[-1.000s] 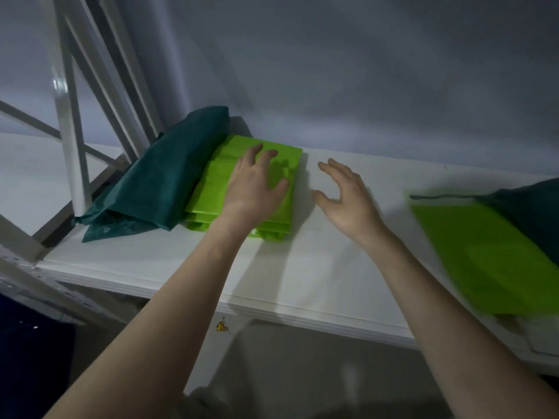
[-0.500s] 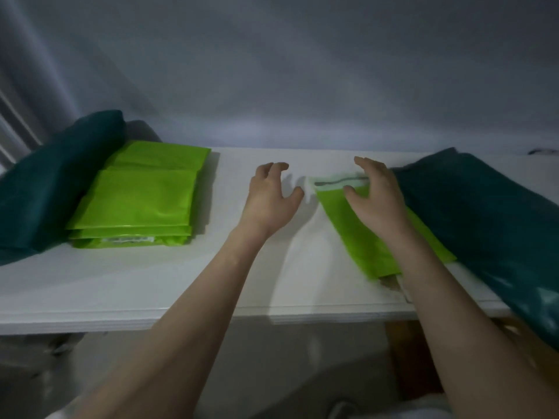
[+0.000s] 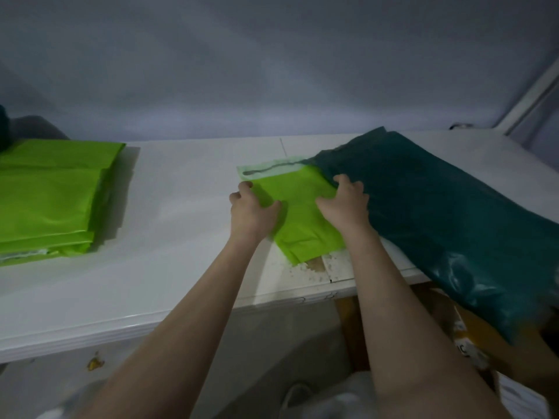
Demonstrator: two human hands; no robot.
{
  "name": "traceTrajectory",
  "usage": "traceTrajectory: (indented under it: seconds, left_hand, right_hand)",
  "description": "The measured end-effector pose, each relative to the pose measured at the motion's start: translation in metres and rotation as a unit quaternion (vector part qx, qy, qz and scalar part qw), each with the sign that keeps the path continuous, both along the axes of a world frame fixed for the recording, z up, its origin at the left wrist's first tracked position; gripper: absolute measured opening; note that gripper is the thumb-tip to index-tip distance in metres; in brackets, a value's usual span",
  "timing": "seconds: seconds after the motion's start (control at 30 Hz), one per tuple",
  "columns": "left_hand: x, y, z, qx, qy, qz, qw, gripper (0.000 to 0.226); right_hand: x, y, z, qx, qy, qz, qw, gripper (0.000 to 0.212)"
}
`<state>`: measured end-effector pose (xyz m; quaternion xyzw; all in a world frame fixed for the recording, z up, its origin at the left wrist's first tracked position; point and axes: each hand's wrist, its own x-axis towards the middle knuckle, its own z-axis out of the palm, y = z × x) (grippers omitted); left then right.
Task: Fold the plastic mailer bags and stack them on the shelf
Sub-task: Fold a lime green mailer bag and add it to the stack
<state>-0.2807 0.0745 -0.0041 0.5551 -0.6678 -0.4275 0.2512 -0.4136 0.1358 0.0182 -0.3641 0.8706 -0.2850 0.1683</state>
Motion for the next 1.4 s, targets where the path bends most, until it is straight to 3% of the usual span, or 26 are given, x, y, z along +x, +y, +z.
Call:
traceTrajectory:
  seconds: [0.13, 0.3, 0.4, 0.47, 0.63, 0.73, 1.0, 1.1, 1.33, 1.4]
  left_hand:
    - [0.0, -0.01, -0.003, 0.071, 0.102, 0.091, 0.988, 0.069]
    - [0.017, -0.024, -0.001, 0.18, 0.187, 0.106, 0.96, 0.084]
    - [0.03, -0.028, 0.002, 0.133, 0.169, 0.096, 0.972, 0.032]
    - [0.04, -0.032, 0.008, 0.078, 0.147, 0.105, 0.98, 0.009]
    - [0.071, -0.043, 0.031, -0.002, 0.22, 0.086, 0.972, 0.022]
    - [0.092, -0.043, 0.046, -0.022, 0.262, 0.078, 0.962, 0.025]
    - [0.147, -0.049, 0.071, -0.015, 0.35, 0.021, 0.937, 0.012]
    - [0.163, -0.05, 0.068, 0.005, 0.338, 0.005, 0.941, 0.017]
    - [0.183, -0.055, 0.055, 0.017, 0.299, 0.019, 0.954, 0.011]
    - [0.182, -0.058, 0.052, 0.001, 0.299, 0.04, 0.953, 0.009]
  right_hand:
    - [0.0, -0.002, -0.004, -0.009, -0.051, -0.007, 0.999, 0.054]
    - [0.006, -0.008, -0.001, -0.029, -0.104, 0.002, 0.994, 0.049]
    - [0.012, -0.011, 0.002, -0.031, -0.124, 0.026, 0.991, 0.047]
    - [0.018, -0.015, 0.005, -0.042, -0.143, 0.037, 0.988, 0.043]
    - [0.041, -0.028, 0.016, -0.145, -0.225, 0.04, 0.963, 0.007]
    - [0.056, -0.036, 0.023, -0.191, -0.268, 0.038, 0.943, 0.02]
    - [0.082, -0.049, 0.038, -0.276, -0.342, 0.115, 0.891, 0.005]
    - [0.094, -0.051, 0.044, -0.311, -0.365, 0.124, 0.869, 0.013]
    - [0.118, -0.064, 0.04, -0.356, -0.334, 0.096, 0.868, 0.005]
    - [0.12, -0.067, 0.033, -0.347, -0.223, 0.096, 0.906, 0.007]
